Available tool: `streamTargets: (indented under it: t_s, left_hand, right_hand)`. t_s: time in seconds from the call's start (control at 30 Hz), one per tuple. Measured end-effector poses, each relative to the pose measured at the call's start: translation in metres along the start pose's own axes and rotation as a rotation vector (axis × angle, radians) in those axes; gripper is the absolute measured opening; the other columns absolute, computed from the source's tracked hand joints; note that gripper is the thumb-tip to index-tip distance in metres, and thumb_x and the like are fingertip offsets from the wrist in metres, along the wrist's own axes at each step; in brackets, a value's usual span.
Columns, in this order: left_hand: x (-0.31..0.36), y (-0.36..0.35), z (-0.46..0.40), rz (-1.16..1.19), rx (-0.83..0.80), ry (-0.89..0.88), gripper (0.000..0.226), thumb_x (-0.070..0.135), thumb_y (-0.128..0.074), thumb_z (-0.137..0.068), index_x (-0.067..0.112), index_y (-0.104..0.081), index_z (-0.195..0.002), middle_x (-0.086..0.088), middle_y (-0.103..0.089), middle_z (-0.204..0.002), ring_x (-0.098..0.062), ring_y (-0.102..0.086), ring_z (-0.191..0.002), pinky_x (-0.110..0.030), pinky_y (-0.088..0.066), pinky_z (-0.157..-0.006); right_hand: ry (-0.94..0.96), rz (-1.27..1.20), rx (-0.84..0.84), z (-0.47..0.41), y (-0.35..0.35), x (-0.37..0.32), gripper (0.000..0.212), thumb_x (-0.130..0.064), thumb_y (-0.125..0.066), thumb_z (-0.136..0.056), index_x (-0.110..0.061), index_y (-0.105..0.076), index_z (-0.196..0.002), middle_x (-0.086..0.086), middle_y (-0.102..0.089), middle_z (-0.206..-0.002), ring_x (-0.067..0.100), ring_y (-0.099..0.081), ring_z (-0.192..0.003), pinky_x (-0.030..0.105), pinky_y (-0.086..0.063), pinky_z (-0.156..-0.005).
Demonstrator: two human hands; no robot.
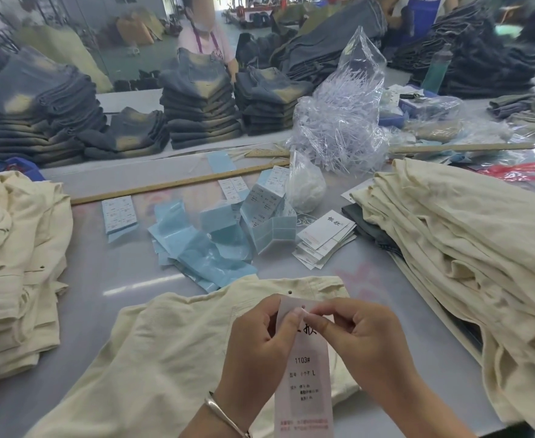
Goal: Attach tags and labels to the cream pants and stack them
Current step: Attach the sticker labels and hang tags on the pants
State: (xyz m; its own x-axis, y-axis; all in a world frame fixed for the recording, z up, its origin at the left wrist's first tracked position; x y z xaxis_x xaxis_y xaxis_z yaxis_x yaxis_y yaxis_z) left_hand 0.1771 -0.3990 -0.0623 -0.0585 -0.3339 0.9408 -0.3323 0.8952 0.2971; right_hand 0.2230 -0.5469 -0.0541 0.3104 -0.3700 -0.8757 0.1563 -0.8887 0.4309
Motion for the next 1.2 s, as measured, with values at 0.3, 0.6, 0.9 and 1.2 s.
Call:
streamTargets:
  t_s: [0.3, 0.6, 0.9, 1.2]
  left_hand:
    - [0.000, -0.006, 0.009, -0.088, -0.021, -0.077, 0.019, 0.037, -0.055, -0.085, 0.024, -0.067, -0.079, -0.002, -0.063, -0.061, -0.022, -0.057, -0.057, -0.044, -0.047, -0.055]
    - [0.004, -0.021, 0.000, 0.179, -0.103, -0.008, 0.040, 0.048, -0.049, -0.089, 0.018, -0.073, -0.077, -0.005, -0.069, -0.075, -0.017, -0.064, -0.072, -0.032, -0.050, -0.066]
    - [0.000, -0.035, -0.015, 0.354, -0.237, 0.102, 0.004, 0.020, -0.069, -0.080, 0.019, -0.071, -0.076, 0.001, -0.065, -0.071, -0.010, -0.058, -0.069, -0.021, -0.049, -0.067]
    - [-0.011, -0.059, -0.032, -0.207, -0.140, -0.104, 0.019, 0.007, -0.053, -0.096, 0.021, -0.052, -0.082, 0.014, -0.058, -0.063, -0.007, -0.054, -0.057, -0.018, -0.043, -0.056]
  right_hand:
    - [-0.032, 0.026, 0.010, 0.006, 0.004, 0.000, 0.009, -0.029, -0.077, -0.078, -0.034, -0.073, -0.072, -0.009, -0.031, -0.042, 0.009, -0.029, -0.043, 0.023, -0.024, -0.048]
    - [-0.154, -0.274, -0.098, 0.007, 0.019, 0.007, 0.015, -0.006, -0.074, -0.080, -0.016, -0.076, -0.069, -0.010, -0.056, -0.047, 0.000, -0.045, -0.047, 0.012, -0.034, -0.052]
    - [-0.294, -0.415, -0.170, -0.004, 0.028, 0.024, 0.006, -0.015, -0.075, -0.081, -0.012, -0.075, -0.076, 0.025, -0.055, -0.061, 0.017, -0.045, -0.059, 0.028, -0.037, -0.057]
    - [-0.098, -0.033, -0.021, -0.019, 0.033, 0.042, 0.031, -0.018, -0.071, -0.083, -0.043, -0.067, -0.100, -0.014, -0.050, -0.061, 0.006, -0.043, -0.054, 0.017, -0.037, -0.054]
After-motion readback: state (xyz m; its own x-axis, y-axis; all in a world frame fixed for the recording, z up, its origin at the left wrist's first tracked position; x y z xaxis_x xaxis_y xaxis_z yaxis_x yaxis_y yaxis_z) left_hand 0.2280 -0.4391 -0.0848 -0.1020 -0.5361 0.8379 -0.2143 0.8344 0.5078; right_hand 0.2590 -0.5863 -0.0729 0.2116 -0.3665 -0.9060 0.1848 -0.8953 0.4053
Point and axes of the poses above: each hand's wrist, its own z-axis away from the middle knuckle, its own y-axis out of the back of the hand, x = y × z, the point moved 1 cm from there along -z, towards the middle knuckle
